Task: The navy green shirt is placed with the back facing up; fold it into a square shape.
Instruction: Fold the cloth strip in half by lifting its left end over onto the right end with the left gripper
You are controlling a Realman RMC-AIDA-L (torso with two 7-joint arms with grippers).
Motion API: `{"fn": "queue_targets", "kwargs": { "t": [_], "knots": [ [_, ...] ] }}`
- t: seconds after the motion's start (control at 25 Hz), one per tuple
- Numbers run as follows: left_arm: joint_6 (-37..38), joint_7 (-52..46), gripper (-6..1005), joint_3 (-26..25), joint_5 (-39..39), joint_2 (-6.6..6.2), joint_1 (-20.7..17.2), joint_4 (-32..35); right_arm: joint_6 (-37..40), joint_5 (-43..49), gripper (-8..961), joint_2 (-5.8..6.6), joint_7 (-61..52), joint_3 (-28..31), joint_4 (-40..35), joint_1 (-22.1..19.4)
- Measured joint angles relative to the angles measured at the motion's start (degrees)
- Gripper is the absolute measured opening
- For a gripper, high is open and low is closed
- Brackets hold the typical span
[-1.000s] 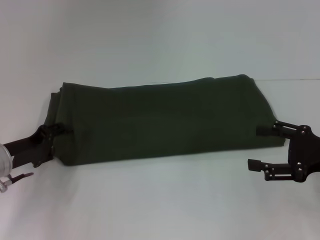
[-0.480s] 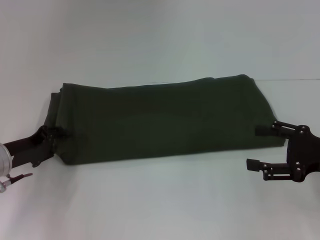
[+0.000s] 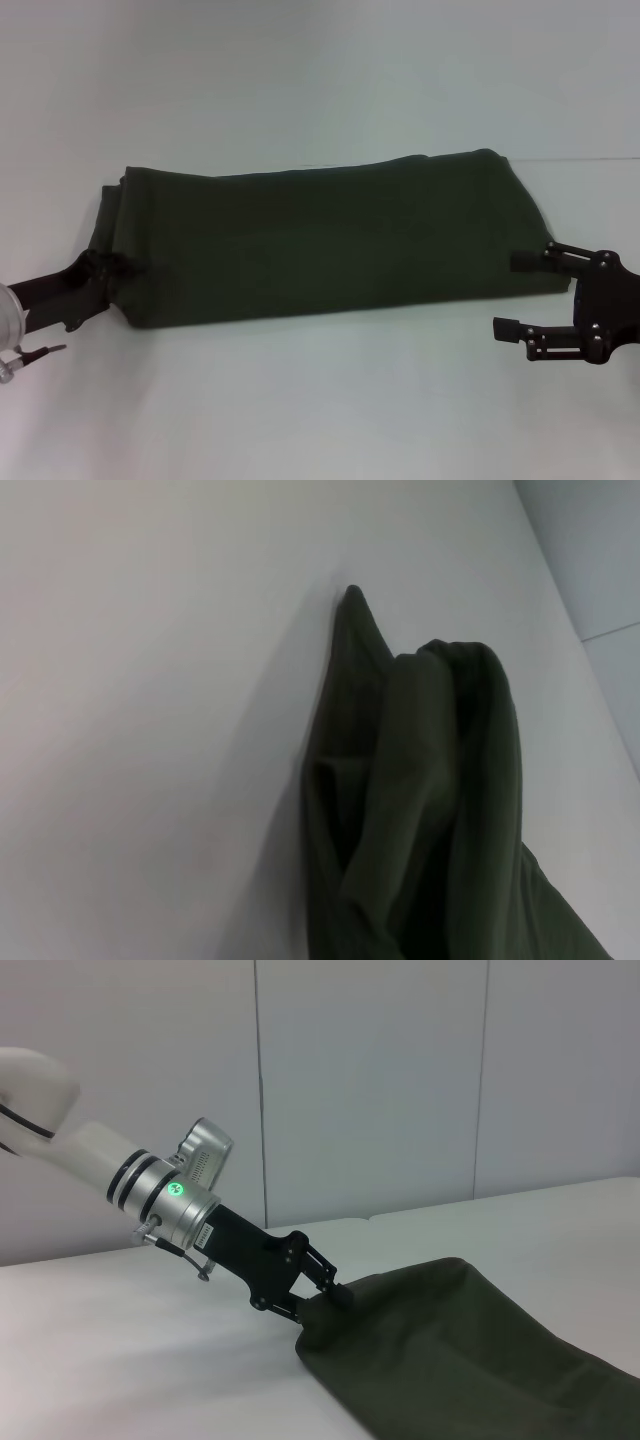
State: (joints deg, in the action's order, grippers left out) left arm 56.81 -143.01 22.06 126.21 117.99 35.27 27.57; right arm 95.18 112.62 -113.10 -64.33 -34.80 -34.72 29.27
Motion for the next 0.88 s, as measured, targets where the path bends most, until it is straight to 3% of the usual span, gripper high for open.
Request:
{"fn": "queue_targets", "kwargs": {
  "t": [0.2, 0.44, 0.64, 0.88],
  "knots": [
    [0.00, 0.47, 361, 0.00, 0.00, -0.03, 0.05, 0.01, 0.00, -0.02, 945, 0.00, 0.04, 0.00, 0.00, 0.00],
    [-0.02, 0.77, 150, 0.00, 0.00, -0.04, 0.05, 0.03, 0.00, -0.06, 945, -0.08, 0.02, 0.00, 0.00, 0.00],
    [-0.04, 1.33, 52, 0.00, 0.00, -0.04, 0.02, 0.16, 0.00, -0.10, 945, -0.18, 0.02, 0.00, 0.00, -0.06],
    [-0.03, 2.01, 52, -0.01, 0.00, -0.13, -0.02, 0.42, 0.00, -0.13, 945, -0.33, 0.13, 0.00, 0.01, -0.16]
  ]
}}
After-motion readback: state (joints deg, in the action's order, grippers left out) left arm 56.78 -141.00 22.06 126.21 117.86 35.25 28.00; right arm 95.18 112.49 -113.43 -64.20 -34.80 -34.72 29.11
